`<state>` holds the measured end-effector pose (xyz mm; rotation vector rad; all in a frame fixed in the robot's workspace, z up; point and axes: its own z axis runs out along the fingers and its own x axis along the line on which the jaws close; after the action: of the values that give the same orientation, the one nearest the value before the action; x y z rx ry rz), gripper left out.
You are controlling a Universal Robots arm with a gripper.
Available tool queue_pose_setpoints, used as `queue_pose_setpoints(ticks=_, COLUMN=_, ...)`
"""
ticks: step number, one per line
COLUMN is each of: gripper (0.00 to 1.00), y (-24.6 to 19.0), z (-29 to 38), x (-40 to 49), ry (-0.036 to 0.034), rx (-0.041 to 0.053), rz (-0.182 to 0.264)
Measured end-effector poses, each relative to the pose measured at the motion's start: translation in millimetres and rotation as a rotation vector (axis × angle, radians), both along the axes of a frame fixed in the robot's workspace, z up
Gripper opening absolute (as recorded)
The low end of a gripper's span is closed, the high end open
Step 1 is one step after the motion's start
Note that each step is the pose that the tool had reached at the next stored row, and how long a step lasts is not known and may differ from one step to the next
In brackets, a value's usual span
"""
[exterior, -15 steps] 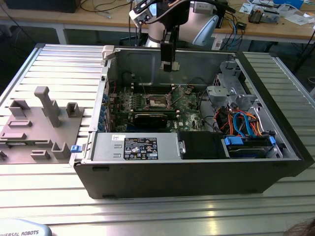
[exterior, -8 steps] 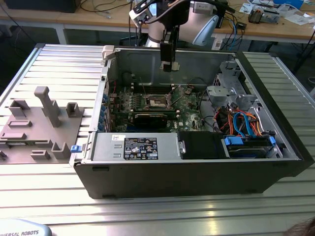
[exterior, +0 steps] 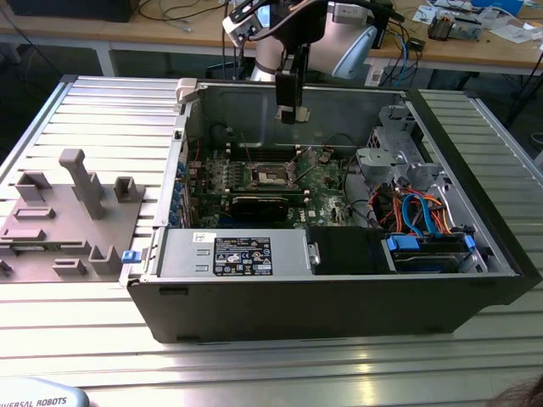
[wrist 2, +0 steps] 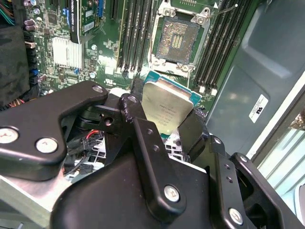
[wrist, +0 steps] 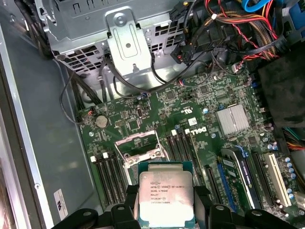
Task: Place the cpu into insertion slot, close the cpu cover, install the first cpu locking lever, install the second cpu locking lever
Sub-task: 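Place the cpu into insertion slot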
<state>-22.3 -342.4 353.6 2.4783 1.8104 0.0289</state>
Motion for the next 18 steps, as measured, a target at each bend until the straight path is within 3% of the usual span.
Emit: queue_pose_setpoints(ticks=18, gripper=0.54, y=0.0, z=0.0, x=0.0, ry=0.0, rx=0.0, rz=-0.027)
